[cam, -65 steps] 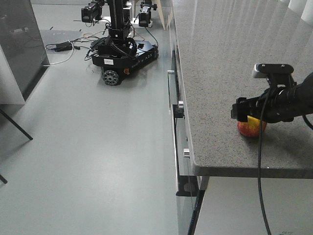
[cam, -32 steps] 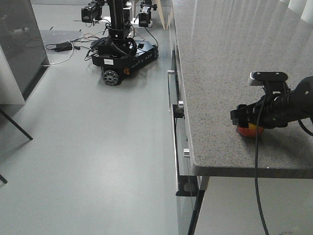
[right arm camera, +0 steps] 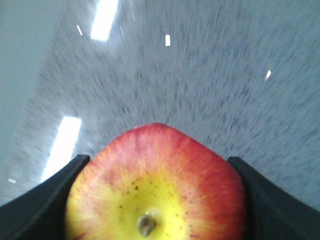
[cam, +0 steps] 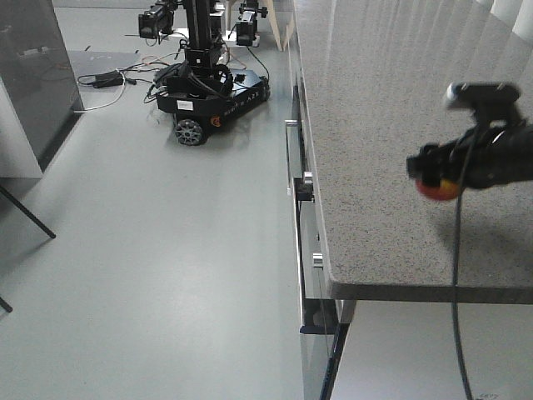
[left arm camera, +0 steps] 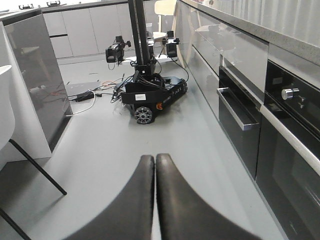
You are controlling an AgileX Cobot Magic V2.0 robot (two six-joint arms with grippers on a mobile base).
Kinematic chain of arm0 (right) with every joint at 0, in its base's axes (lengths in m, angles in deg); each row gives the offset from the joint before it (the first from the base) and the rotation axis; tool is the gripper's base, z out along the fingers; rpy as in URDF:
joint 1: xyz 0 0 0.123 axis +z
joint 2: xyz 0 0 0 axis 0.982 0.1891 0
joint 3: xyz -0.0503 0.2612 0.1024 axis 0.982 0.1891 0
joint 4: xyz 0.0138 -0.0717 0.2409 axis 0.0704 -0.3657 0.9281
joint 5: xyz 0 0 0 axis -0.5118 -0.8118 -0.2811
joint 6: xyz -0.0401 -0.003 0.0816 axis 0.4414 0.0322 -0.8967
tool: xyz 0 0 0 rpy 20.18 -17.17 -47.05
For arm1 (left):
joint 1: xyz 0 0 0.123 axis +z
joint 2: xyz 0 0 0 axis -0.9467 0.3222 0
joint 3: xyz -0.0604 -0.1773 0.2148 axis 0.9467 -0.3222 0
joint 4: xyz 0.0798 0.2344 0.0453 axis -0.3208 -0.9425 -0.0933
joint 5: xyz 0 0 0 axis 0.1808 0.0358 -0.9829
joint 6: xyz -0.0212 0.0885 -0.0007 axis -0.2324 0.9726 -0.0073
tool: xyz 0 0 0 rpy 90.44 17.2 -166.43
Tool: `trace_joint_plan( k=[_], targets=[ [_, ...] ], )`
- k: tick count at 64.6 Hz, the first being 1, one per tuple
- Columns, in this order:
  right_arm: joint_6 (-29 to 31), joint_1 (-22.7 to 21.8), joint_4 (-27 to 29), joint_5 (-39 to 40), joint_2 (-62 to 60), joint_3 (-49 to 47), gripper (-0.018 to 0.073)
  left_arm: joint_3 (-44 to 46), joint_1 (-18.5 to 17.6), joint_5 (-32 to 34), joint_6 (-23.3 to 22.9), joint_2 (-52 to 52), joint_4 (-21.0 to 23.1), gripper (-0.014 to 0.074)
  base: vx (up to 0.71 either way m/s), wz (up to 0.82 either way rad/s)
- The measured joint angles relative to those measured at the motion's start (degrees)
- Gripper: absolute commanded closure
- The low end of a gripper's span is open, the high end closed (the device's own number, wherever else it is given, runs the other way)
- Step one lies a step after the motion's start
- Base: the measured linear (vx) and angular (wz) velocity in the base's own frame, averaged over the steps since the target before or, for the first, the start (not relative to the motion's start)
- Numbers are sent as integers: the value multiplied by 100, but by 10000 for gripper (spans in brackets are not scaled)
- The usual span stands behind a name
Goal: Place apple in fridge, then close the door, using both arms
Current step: 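Lift the apple off the counter with the right gripper, then turn the base away from the counter holding the apple in the right gripper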
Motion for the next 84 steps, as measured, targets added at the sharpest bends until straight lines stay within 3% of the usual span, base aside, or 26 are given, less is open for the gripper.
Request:
trace_joint_plan(
  k=[22, 84],
  targets=[
    [0, 0, 0, -139, -1345, 0, 444, 0, 0, 0, 0, 0, 0, 602, 0, 0],
    [0, 0, 0, -239, -1413, 0, 444, 0, 0, 0, 0, 0, 0, 602, 0, 0]
  ],
)
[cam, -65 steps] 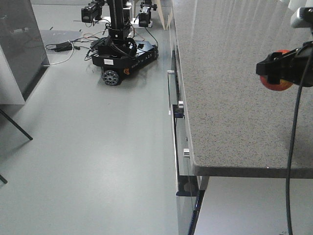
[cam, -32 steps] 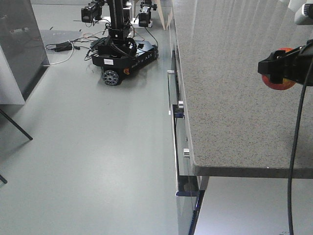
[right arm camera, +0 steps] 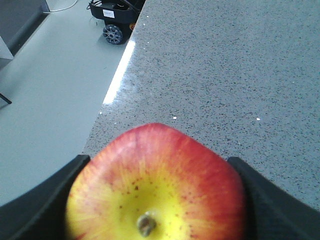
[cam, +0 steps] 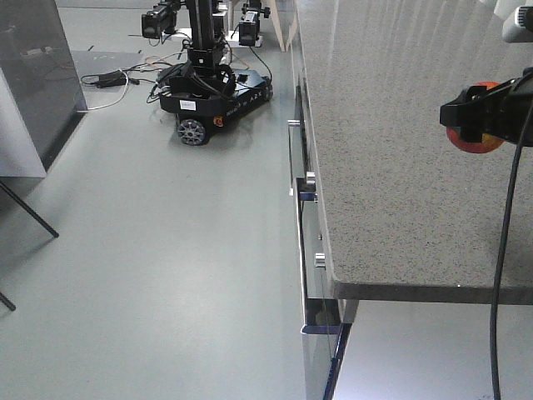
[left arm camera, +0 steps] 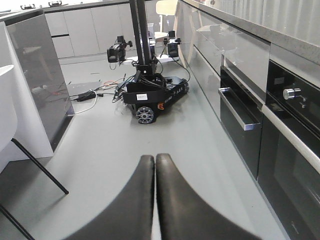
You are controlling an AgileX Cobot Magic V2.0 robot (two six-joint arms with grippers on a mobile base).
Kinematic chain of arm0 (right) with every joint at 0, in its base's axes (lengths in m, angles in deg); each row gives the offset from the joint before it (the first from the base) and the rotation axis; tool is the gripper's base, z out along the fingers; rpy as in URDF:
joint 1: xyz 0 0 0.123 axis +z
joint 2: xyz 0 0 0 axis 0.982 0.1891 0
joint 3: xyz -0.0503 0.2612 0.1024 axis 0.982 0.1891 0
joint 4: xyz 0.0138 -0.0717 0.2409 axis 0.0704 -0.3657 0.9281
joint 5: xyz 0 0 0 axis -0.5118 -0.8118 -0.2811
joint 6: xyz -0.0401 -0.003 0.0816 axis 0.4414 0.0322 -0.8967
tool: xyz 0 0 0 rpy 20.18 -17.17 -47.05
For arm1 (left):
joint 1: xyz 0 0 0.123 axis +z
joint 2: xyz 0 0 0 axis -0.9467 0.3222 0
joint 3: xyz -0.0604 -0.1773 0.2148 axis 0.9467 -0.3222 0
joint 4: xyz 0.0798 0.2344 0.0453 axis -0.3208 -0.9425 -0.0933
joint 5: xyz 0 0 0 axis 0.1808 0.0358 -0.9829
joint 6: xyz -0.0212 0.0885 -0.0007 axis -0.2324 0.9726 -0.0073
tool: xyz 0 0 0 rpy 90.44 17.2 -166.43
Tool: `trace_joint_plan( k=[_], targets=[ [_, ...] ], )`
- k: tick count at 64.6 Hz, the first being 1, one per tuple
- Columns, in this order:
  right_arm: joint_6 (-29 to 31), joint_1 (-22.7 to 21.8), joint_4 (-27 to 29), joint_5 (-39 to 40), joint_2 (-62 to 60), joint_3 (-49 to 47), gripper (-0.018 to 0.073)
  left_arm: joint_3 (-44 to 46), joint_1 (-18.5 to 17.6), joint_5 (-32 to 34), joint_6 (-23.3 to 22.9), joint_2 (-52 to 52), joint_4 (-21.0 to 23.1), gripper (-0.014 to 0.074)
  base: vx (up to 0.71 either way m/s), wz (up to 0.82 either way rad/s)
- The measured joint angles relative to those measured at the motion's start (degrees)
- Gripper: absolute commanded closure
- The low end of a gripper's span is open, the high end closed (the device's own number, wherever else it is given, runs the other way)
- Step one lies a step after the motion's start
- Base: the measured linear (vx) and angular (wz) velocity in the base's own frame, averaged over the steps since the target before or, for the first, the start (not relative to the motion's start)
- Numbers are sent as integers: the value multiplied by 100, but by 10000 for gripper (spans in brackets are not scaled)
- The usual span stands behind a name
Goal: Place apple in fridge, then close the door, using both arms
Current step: 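Turn the base away from the counter holding the apple in the right gripper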
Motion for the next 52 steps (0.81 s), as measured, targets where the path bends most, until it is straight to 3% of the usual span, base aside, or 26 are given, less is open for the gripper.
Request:
trace_joint_plan(
  k=[23, 52],
  targets=[
    [0, 0, -12, 0, 0, 0, 444, 0, 0, 0, 0, 0, 0, 602, -2, 16],
    [0, 0, -12, -5, 0, 0, 444, 0, 0, 0, 0, 0, 0, 602, -3, 49]
  ],
)
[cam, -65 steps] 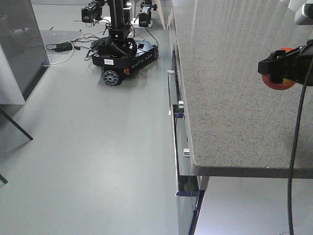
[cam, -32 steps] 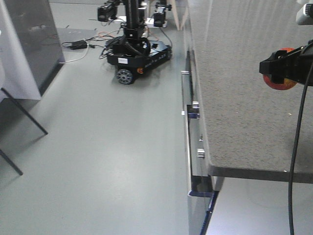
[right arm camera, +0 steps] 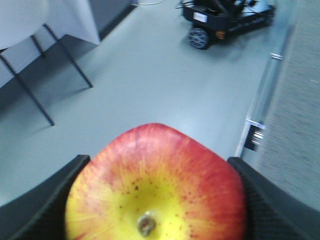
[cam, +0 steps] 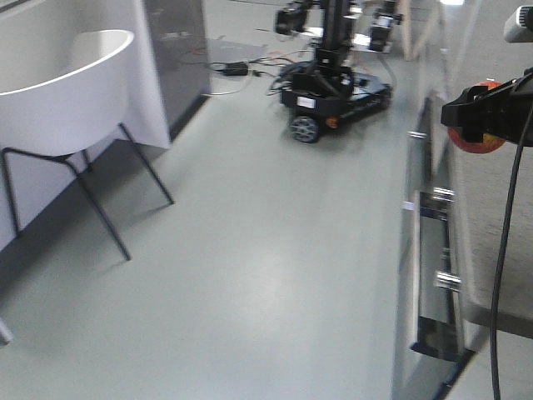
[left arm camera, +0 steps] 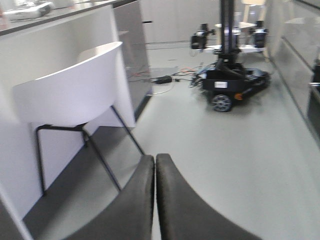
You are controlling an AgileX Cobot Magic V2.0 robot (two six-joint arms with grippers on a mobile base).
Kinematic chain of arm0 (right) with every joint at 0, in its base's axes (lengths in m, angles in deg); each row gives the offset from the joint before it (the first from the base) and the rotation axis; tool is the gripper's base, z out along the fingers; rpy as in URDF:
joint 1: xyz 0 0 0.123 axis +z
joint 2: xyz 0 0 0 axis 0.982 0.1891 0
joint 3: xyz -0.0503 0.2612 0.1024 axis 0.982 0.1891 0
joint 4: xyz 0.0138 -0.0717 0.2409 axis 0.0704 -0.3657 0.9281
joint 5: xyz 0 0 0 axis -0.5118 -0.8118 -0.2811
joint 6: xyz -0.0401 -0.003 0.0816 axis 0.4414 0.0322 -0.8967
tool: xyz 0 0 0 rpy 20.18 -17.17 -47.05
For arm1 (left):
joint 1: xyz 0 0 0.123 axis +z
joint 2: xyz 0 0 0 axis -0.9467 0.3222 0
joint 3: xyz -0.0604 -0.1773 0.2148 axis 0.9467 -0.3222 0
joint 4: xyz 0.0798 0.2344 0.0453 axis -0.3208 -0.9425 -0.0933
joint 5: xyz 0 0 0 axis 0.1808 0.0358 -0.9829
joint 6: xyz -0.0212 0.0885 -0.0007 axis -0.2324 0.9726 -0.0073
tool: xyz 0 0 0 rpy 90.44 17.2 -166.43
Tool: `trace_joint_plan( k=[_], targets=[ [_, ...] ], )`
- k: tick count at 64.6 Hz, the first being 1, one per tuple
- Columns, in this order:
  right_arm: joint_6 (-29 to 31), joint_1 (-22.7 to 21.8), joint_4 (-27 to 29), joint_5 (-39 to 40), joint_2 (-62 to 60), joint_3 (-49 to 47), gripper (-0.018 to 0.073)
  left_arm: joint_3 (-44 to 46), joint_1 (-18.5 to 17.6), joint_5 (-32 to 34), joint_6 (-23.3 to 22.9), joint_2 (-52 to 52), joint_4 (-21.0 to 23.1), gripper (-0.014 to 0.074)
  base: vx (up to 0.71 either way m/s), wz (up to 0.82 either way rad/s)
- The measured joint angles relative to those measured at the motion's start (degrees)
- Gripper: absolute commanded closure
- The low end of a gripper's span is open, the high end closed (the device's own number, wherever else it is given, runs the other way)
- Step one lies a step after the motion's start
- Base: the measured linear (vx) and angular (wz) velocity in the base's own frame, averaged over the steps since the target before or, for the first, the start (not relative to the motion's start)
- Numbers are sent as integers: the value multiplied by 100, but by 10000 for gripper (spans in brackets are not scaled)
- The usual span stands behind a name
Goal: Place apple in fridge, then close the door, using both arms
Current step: 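Turn the base away from the counter holding the apple in the right gripper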
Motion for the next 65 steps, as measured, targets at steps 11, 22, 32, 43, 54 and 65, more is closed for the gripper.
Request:
trace_joint_plan(
  k=[11, 22, 32, 43, 54, 65],
  targets=[
    [0, 0, 0, 0, 0, 0, 444, 0, 0, 0, 0, 0, 0, 602, -4, 58],
    [0, 0, 0, 0, 0, 0, 444, 0, 0, 0, 0, 0, 0, 602, -3, 54],
    [0, 0, 0, -6, 0, 0, 444, 0, 0, 0, 0, 0, 0, 602, -3, 45],
    [0, 0, 0, -10, 0, 0, 444, 0, 0, 0, 0, 0, 0, 602, -3, 39],
    [0, 0, 0, -12, 0, 0, 444, 0, 0, 0, 0, 0, 0, 602, -2, 42],
    [0, 0, 0, -12, 0, 0, 444, 0, 0, 0, 0, 0, 0, 602, -2, 49]
  ],
)
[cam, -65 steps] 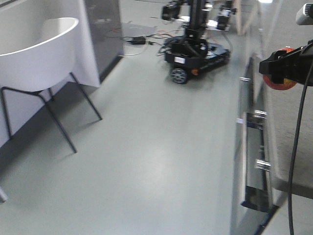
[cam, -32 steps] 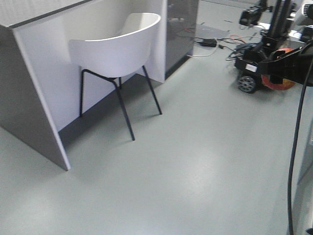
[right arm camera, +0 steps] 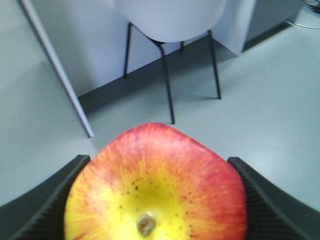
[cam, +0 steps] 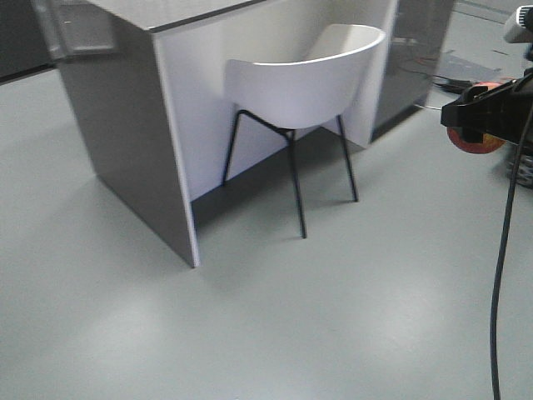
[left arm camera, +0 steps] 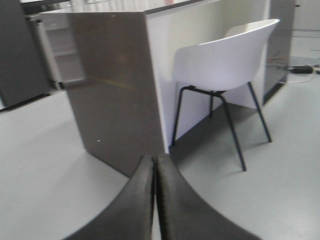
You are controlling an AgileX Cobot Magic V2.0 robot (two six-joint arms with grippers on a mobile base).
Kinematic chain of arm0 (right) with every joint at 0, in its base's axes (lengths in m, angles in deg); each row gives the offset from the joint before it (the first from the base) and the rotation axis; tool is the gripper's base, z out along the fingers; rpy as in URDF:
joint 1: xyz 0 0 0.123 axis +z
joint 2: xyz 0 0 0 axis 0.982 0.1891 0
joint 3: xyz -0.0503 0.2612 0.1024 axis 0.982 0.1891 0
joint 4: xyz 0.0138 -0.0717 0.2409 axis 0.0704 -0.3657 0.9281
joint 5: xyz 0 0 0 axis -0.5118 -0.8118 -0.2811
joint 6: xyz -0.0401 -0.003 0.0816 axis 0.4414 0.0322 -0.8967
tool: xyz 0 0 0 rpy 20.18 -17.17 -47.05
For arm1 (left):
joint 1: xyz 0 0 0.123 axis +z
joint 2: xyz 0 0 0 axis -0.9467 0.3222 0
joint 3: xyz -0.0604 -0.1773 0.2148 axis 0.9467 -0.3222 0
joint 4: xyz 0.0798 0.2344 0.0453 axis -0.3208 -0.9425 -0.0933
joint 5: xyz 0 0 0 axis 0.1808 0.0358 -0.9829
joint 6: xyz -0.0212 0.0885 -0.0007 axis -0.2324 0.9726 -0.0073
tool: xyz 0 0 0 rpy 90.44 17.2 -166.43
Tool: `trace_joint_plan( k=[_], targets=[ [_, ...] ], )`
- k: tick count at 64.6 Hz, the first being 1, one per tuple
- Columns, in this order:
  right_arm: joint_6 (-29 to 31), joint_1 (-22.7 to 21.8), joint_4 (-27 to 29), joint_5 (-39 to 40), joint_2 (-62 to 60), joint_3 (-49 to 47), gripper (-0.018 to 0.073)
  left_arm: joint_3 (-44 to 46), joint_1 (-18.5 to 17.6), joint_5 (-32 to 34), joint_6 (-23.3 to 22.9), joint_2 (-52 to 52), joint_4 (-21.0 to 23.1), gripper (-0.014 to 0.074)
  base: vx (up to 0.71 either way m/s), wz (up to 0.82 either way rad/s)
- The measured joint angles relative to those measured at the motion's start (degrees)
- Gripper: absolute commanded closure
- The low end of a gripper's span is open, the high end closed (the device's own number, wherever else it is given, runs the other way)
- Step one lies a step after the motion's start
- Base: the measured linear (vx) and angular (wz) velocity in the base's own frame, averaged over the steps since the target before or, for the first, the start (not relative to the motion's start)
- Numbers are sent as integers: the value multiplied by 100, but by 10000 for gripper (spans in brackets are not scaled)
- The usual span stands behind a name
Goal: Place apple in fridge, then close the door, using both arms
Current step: 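Turn the base away from the counter holding the apple in the right gripper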
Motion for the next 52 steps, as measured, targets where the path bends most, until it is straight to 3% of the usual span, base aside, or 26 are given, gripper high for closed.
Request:
trace_joint_plan(
  k=[52],
  targets=[
    [0, 0, 0, -5, 0, 0, 444, 0, 0, 0, 0, 0, 0, 602, 0, 49]
  ],
)
